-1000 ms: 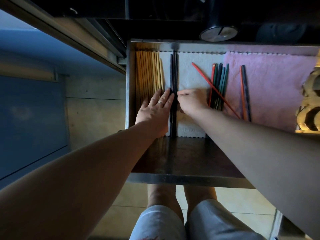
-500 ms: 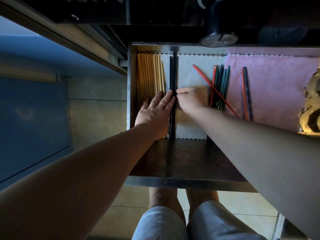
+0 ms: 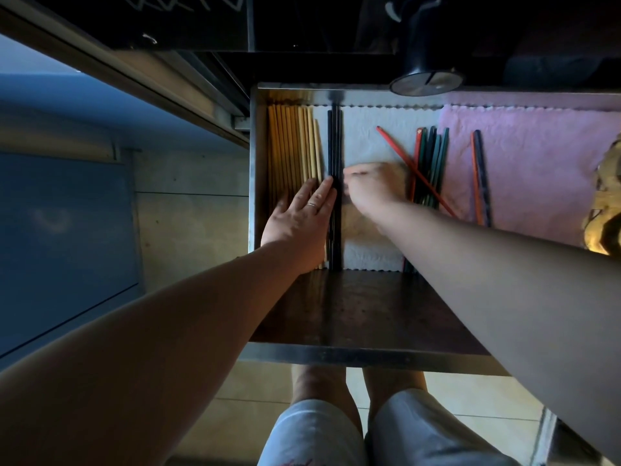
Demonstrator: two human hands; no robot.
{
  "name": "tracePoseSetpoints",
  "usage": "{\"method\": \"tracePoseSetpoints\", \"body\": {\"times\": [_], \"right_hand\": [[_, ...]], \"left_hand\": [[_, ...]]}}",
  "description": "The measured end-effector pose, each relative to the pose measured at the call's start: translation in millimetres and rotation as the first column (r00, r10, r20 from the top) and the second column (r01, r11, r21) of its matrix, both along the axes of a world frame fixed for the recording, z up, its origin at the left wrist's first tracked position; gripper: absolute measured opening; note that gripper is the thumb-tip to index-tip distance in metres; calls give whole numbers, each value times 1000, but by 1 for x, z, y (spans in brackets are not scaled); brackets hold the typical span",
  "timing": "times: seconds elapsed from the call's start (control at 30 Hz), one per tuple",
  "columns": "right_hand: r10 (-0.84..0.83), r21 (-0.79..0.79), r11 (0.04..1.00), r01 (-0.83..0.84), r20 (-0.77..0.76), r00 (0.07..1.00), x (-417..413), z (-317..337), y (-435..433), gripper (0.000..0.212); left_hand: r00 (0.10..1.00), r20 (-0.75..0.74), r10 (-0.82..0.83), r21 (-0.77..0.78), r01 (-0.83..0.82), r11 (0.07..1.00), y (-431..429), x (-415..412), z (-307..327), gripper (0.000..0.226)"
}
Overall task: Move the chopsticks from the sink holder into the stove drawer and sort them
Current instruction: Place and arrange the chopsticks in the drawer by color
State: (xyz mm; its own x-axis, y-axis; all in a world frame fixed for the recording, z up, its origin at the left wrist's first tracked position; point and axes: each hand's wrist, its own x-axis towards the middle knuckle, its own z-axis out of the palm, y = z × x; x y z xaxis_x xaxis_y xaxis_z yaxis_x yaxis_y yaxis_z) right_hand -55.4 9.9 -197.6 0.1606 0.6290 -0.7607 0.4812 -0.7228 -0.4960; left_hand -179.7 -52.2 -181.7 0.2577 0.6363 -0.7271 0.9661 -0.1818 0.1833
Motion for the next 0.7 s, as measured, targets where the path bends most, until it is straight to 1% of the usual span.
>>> {"method": "tracePoseSetpoints", "body": {"times": [0.13,0.17,0.27,0.33,0.43,0.5,0.57,0.7], "right_hand": [[14,-78,997,-19,-66,998,-3,-4,-3,26],[16,-71,997,-21,-61,998,-2,-4,-4,24],[40,-11,999,-40,40,998,13,-2,-5,24],[44,16,999,-45,51,998,25,-2,-7,24],[15,7,1000,-15,65,998,43,-4,-15,19],[25,17,1000,-26,70,997,57,1,-17,22],[48,35,998,-51,78,996,71,2,-20,22],[84,78,992,-100,183,980,91,6,-24,29]], "left_hand": [[1000,1,30,-14,-30,999,-1,2,1,88],[1000,-6,25,-17,-26,1000,-1,3,2,88],[1000,-11,22,-27,-22,999,0,4,0,86],[1000,-18,23,-38,-24,999,0,5,0,85],[999,-46,12,-42,-14,999,-1,9,1,83],[997,-70,16,-19,-18,1000,-2,15,2,82],[997,-60,50,20,-49,999,-3,23,3,82],[1000,1,23,77,-23,997,-5,48,2,76]]}}
